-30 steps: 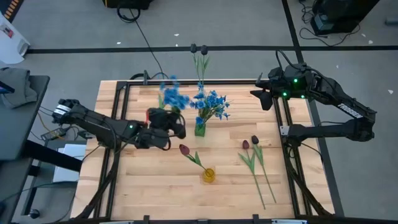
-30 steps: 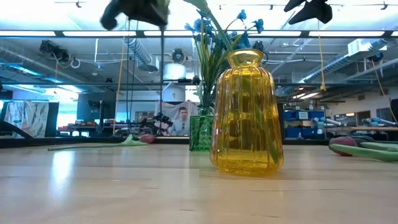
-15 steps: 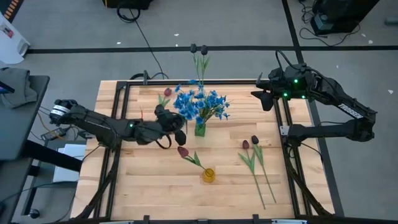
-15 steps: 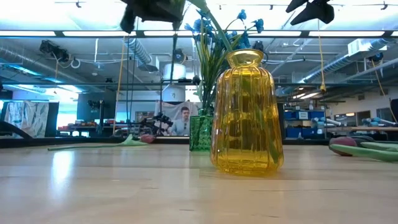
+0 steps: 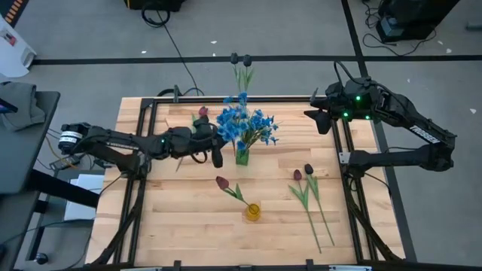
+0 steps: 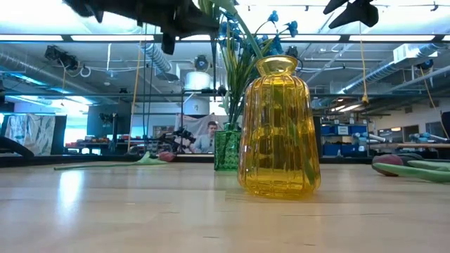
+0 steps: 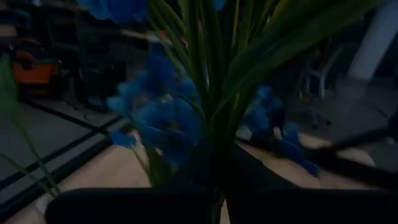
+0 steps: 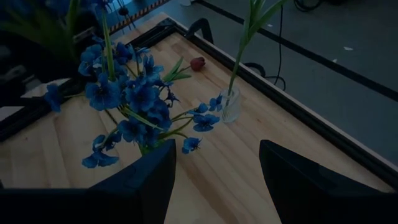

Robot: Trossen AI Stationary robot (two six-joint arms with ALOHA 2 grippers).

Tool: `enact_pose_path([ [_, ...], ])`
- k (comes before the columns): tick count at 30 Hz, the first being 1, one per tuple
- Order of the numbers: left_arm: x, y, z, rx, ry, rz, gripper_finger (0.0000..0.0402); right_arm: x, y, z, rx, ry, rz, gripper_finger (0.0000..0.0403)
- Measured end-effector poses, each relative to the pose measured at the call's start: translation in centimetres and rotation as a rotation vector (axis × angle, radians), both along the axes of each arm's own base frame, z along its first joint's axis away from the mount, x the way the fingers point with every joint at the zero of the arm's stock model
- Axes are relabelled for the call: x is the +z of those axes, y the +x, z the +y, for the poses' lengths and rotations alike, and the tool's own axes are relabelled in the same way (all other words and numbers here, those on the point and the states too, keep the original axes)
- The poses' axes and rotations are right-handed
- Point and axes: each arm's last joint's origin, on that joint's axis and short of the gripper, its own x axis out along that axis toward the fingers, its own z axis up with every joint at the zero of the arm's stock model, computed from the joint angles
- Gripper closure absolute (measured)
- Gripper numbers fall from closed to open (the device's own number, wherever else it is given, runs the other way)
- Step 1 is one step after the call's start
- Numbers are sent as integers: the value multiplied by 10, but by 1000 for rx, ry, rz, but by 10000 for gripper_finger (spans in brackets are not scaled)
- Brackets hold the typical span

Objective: Sort flowers into vase by color
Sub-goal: Put the blue flowers into the green vase

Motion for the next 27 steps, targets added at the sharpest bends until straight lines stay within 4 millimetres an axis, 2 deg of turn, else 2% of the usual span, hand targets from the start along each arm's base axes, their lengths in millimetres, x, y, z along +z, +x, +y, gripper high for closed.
enact_pose_path([
  [7,-15,-9,10,38,1,-115,380,0,0,0,-9,-6,-1,163],
  [10,-22,-10,11,44,3,-108,380,1,1,-1,-17,-18,-12,163],
  [18,-46,6,12,7,3,-84,380,8,4,-3,-33,-59,-83,163],
  [27,-51,11,15,5,30,-102,380,8,5,-3,-41,-40,-93,163],
])
